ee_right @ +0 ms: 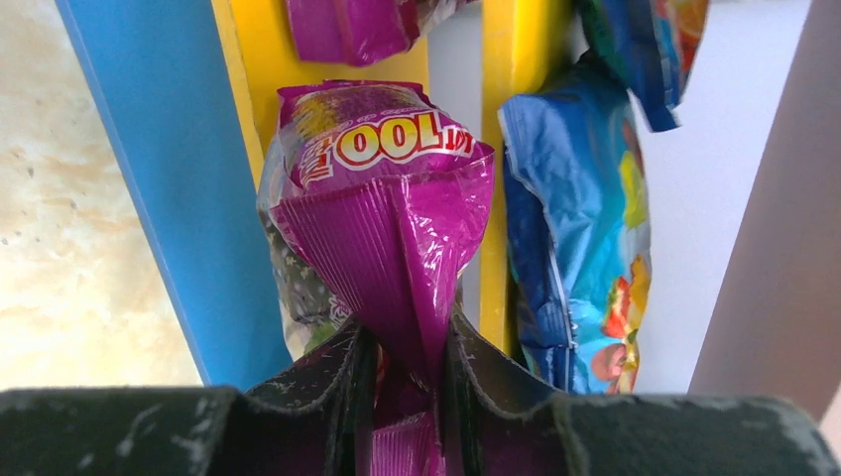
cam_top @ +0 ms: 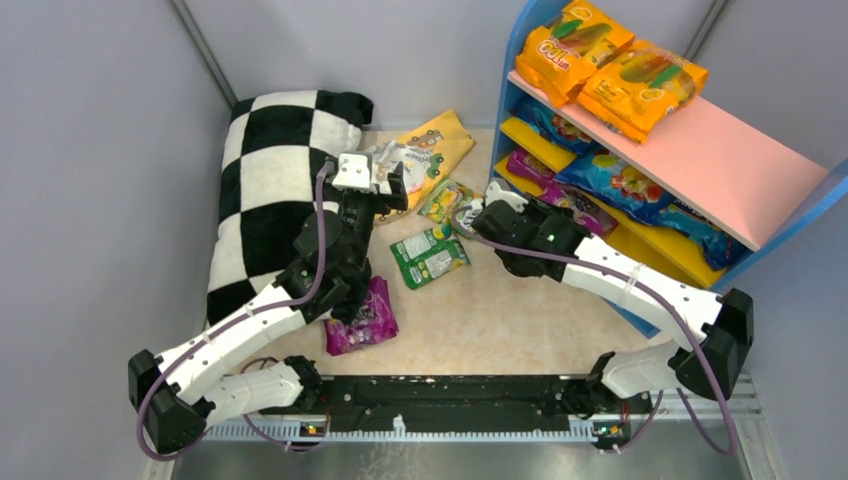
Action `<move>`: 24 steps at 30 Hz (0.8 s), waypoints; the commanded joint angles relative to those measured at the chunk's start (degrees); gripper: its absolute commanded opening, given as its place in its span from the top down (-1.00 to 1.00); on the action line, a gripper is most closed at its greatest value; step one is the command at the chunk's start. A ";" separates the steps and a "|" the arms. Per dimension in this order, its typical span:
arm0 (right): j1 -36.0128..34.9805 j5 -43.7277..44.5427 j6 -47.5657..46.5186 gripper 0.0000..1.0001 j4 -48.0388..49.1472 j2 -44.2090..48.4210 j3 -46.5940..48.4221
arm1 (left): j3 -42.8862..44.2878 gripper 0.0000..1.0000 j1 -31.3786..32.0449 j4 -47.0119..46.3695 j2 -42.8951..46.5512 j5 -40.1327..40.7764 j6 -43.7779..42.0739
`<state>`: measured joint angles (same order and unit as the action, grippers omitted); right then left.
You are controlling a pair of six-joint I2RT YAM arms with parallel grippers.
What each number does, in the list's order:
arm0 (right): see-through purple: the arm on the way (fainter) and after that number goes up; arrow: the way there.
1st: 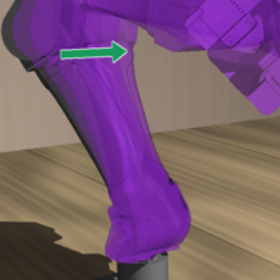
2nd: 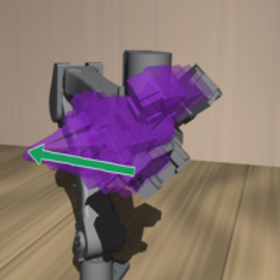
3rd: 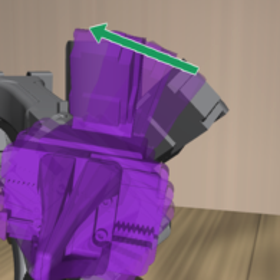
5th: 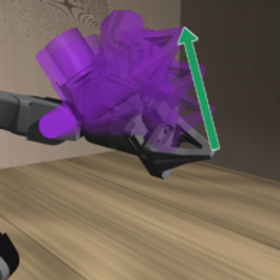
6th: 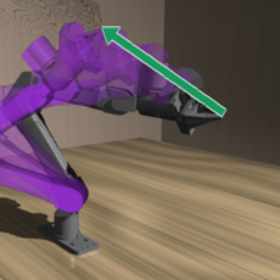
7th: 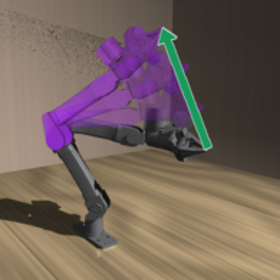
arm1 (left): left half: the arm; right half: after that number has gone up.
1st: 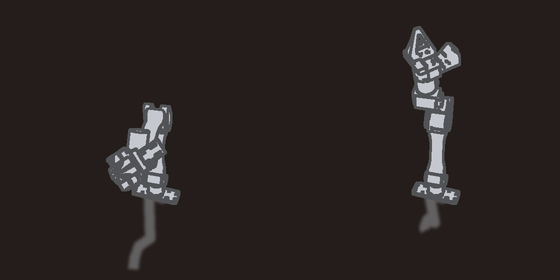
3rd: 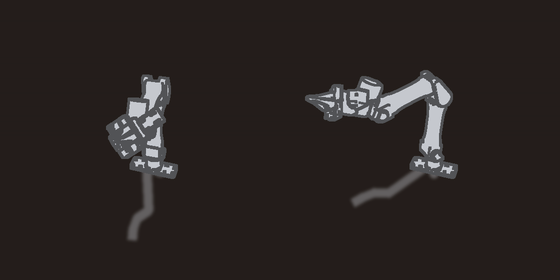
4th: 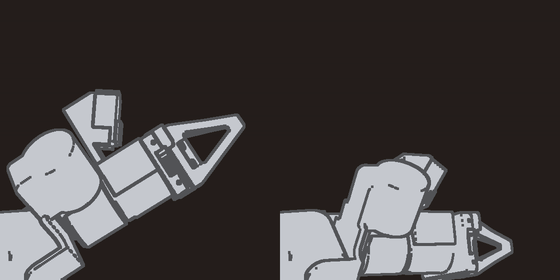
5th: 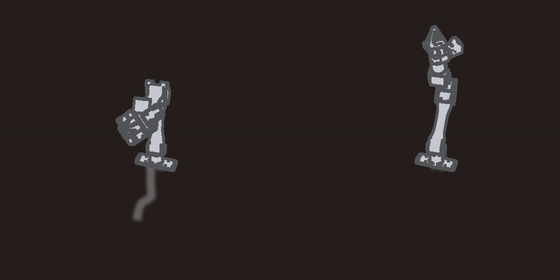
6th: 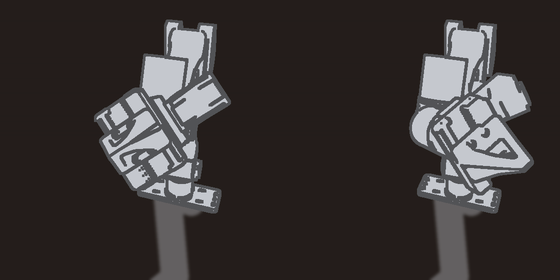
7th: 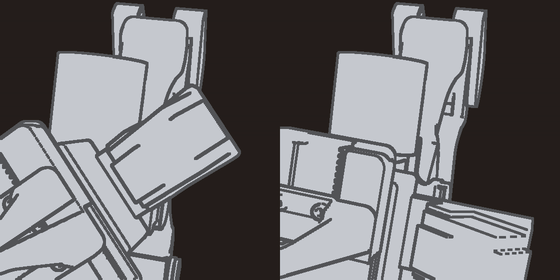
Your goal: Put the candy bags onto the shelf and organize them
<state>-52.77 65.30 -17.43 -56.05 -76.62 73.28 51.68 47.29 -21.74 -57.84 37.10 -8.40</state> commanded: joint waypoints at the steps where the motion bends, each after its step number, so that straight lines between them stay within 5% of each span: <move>1: 1.85 5.48 0.00 1.00 -3.13 3.87 -2.54 | 2.20 -0.97 -0.24 -1.23 1.11 0.01 0.91; 7: 6.68 4.21 -0.49 1.00 -0.29 6.00 -9.90 | 2.28 -0.97 -0.22 -1.06 1.01 -0.01 1.23; 19: 16.23 -9.50 -26.92 1.00 42.80 6.49 -21.89 | 2.46 -0.97 -0.21 -0.71 0.91 -0.36 1.50; 24: 18.61 -13.99 -29.86 1.00 50.35 2.83 -22.33 | 2.31 -0.97 -0.25 -0.93 0.96 0.01 1.12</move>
<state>-35.83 57.58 -42.19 -18.57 -71.44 51.03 51.68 47.29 -21.67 -57.84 37.08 -7.57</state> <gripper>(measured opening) 0.217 0.987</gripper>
